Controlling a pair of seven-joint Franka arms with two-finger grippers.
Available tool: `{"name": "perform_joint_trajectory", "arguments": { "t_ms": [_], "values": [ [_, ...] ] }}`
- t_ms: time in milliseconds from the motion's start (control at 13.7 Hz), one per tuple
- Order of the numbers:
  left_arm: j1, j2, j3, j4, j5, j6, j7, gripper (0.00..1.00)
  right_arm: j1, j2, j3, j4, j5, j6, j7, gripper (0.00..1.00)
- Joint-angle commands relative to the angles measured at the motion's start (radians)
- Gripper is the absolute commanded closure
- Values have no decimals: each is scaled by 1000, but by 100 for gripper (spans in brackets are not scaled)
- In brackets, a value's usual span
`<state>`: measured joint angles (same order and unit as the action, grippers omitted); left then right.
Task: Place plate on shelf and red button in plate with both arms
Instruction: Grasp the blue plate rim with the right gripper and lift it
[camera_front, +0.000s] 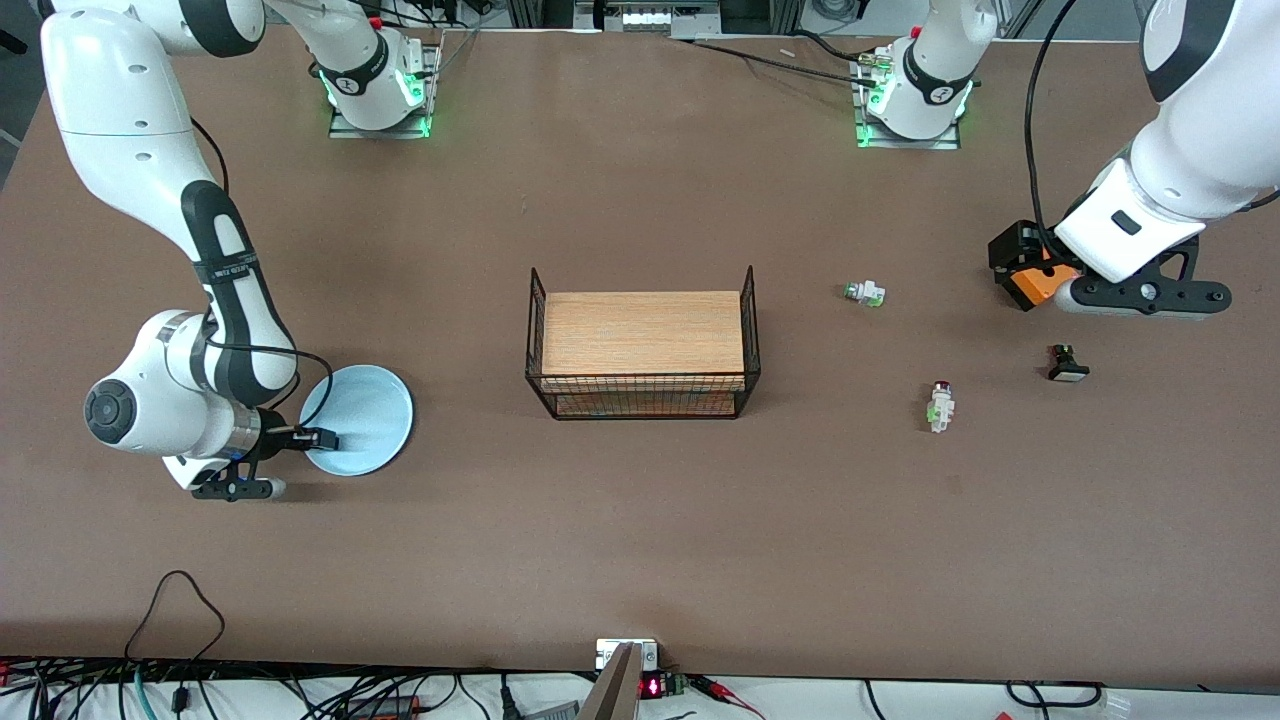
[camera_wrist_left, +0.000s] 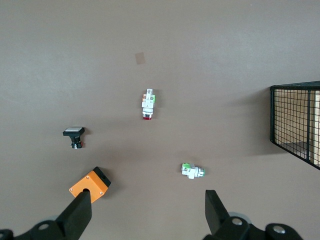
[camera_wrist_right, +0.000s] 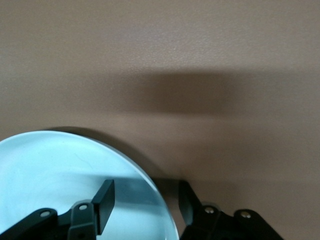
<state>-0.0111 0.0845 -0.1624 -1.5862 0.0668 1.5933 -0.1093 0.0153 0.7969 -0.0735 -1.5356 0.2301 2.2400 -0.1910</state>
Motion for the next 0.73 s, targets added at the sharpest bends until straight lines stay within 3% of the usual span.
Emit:
{"name": "perform_joint_trajectory", "arguments": {
  "t_ms": [0, 218, 655],
  "values": [
    [5, 4, -5, 25, -7, -23, 8, 0, -6, -4, 3, -23, 18, 7, -16, 68],
    [5, 4, -5, 25, -4, -23, 7, 0, -21, -7, 1, -20, 20, -74, -16, 100],
    [5, 4, -6, 23, -2, -23, 7, 0, -29, -54, -2, 0, 18, -202, -5, 100]
  ]
}}
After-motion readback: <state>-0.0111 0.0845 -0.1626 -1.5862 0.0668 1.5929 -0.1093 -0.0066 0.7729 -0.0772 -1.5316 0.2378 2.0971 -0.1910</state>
